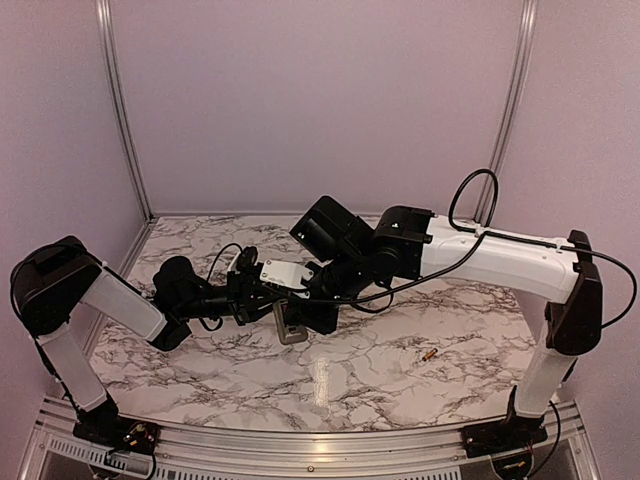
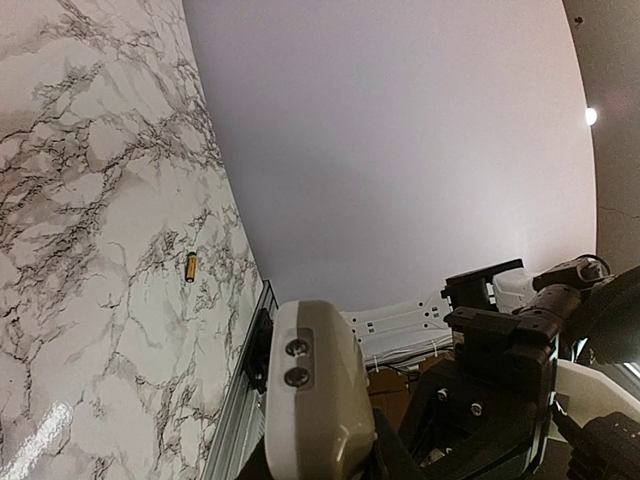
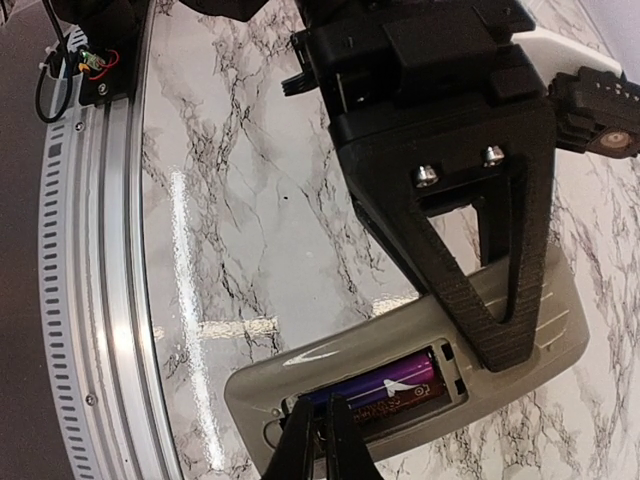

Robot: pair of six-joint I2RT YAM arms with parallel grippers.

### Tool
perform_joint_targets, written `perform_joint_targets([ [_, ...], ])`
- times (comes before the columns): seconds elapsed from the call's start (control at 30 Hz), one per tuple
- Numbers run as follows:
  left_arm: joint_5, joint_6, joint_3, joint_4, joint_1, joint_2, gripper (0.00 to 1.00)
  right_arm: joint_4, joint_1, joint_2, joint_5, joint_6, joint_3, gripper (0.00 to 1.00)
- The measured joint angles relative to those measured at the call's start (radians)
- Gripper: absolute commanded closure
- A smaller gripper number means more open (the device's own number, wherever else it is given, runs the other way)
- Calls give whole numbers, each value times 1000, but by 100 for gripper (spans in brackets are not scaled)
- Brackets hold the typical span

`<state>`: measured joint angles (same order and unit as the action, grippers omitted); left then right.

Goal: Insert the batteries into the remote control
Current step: Load the battery into the battery compartment.

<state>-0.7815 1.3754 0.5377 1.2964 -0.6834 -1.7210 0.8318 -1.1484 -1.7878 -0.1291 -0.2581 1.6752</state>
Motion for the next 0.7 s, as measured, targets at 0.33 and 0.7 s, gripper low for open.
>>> perform_joint_targets([
  [0.33, -21, -2, 1, -17, -4, 2, 100, 0, 0, -19, 27, 0, 0, 96],
  [0.7, -31, -14, 5, -11, -8, 3, 100, -3, -1, -18, 33, 5, 18, 76],
])
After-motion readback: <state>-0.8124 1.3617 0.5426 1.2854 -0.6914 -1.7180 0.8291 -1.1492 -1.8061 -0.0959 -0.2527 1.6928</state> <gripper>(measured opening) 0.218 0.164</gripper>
